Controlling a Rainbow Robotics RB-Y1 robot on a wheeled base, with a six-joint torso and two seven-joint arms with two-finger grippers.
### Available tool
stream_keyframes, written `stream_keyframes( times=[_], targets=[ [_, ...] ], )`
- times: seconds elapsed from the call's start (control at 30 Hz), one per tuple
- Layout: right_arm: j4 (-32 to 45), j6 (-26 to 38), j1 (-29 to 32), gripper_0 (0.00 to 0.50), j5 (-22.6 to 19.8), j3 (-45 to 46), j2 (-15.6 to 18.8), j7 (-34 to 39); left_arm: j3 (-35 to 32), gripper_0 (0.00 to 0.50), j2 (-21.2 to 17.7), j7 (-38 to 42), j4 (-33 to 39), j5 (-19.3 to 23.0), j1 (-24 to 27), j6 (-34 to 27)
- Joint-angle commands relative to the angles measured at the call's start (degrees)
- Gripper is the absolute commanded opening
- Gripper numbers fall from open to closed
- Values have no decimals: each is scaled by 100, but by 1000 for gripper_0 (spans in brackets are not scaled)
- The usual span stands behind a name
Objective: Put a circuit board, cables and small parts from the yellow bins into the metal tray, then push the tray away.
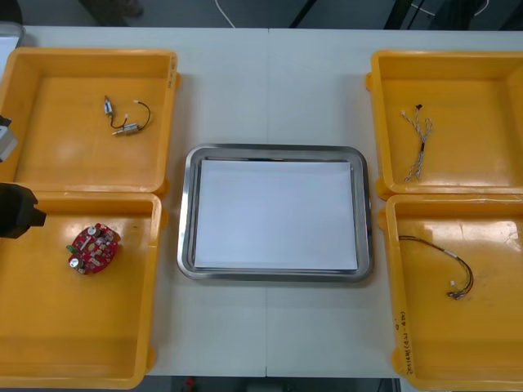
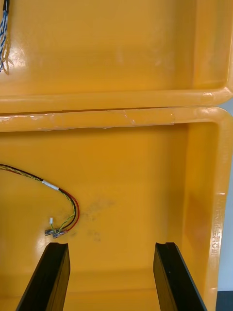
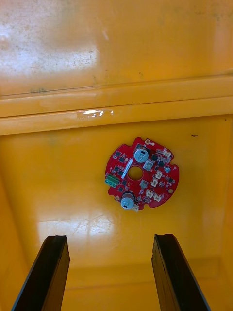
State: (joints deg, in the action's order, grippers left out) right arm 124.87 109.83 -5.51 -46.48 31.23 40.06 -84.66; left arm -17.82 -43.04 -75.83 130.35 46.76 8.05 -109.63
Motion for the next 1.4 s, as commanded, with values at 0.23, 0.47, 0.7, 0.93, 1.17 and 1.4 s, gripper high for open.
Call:
stream_keyframes(
  times=[0.23,0.47,0.7,0.93,1.17,1.4],
  targets=[
    [169,17,94,500,42,42,177,160,-143,500,-249,95,158,35,-93,-37],
    [213,17,190,500,209,-38,142,125,-143,500,-249,95,158,35,-93,-37],
    [266,17,234,500,227,-108,125,28,-2,500,6,112,-9,-18,-137,-37],
    [345,17,375,500,42,-240,133,-130,-11,500,6,51,-9,18,-146,-37],
    [380,17,533,500,-371,-292,133,-297,-11,500,6,-55,-150,132,-164,-37],
    [380,17,630,500,-511,-336,133,-525,-55,500,6,-714,-598,264,-172,-37]
  ],
)
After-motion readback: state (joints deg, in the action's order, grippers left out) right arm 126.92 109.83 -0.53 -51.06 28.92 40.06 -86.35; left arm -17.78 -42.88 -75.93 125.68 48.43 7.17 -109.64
